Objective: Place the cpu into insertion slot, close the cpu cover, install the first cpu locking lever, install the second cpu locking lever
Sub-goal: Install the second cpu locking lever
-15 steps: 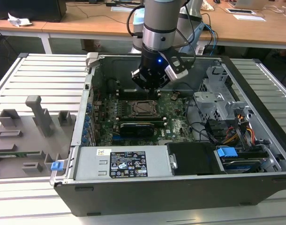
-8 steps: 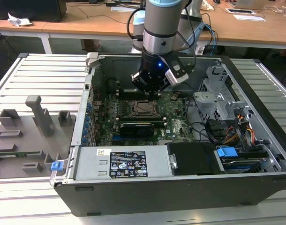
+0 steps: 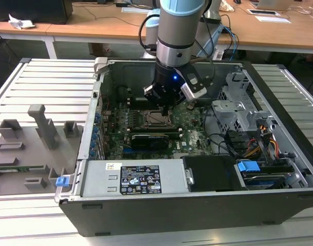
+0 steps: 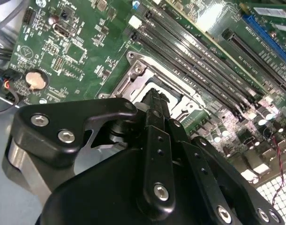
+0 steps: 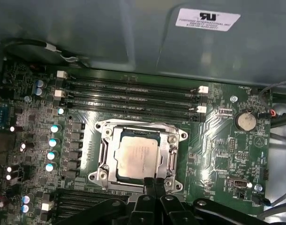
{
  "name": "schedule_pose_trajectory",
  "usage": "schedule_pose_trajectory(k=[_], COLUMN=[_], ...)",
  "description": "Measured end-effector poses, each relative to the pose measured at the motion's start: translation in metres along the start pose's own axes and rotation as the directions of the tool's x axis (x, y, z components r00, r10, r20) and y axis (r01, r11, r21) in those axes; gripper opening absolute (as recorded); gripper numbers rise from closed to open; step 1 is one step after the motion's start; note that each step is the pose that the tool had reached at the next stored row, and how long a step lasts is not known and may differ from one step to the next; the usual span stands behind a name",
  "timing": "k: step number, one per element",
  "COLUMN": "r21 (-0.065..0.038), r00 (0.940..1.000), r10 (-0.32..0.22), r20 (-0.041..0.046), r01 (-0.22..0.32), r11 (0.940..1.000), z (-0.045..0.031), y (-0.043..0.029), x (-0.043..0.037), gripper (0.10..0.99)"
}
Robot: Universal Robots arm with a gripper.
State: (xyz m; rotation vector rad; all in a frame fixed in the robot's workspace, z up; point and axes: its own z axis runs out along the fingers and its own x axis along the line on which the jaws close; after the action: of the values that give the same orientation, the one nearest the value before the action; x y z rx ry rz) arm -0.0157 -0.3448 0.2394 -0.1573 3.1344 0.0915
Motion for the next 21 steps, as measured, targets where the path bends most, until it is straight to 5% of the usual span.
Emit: schedule_pose_trajectory(k=[12,18,19,21], r21=[0.000,0.000,0.000,-0.009], r00=[1.0000,1.0000,1.0000,1.0000], r10=[0.000,0.000,0.000,0.000], r20=[-0.0026,-0.0028,-0.0026,-0.0019], r01=[0.000,0.000,0.000,0.000], r11=[1.0000,1.0000,1.0000,1.0000], z=[0.0031,0.0031,0.0043,0.0153], y=[-0.0189,-0.0193,-0.0189,-0.0205], x=[0.0043,0.0168,0.0280,0.0359], gripper=[0.106,0.106,0.106,0.106])
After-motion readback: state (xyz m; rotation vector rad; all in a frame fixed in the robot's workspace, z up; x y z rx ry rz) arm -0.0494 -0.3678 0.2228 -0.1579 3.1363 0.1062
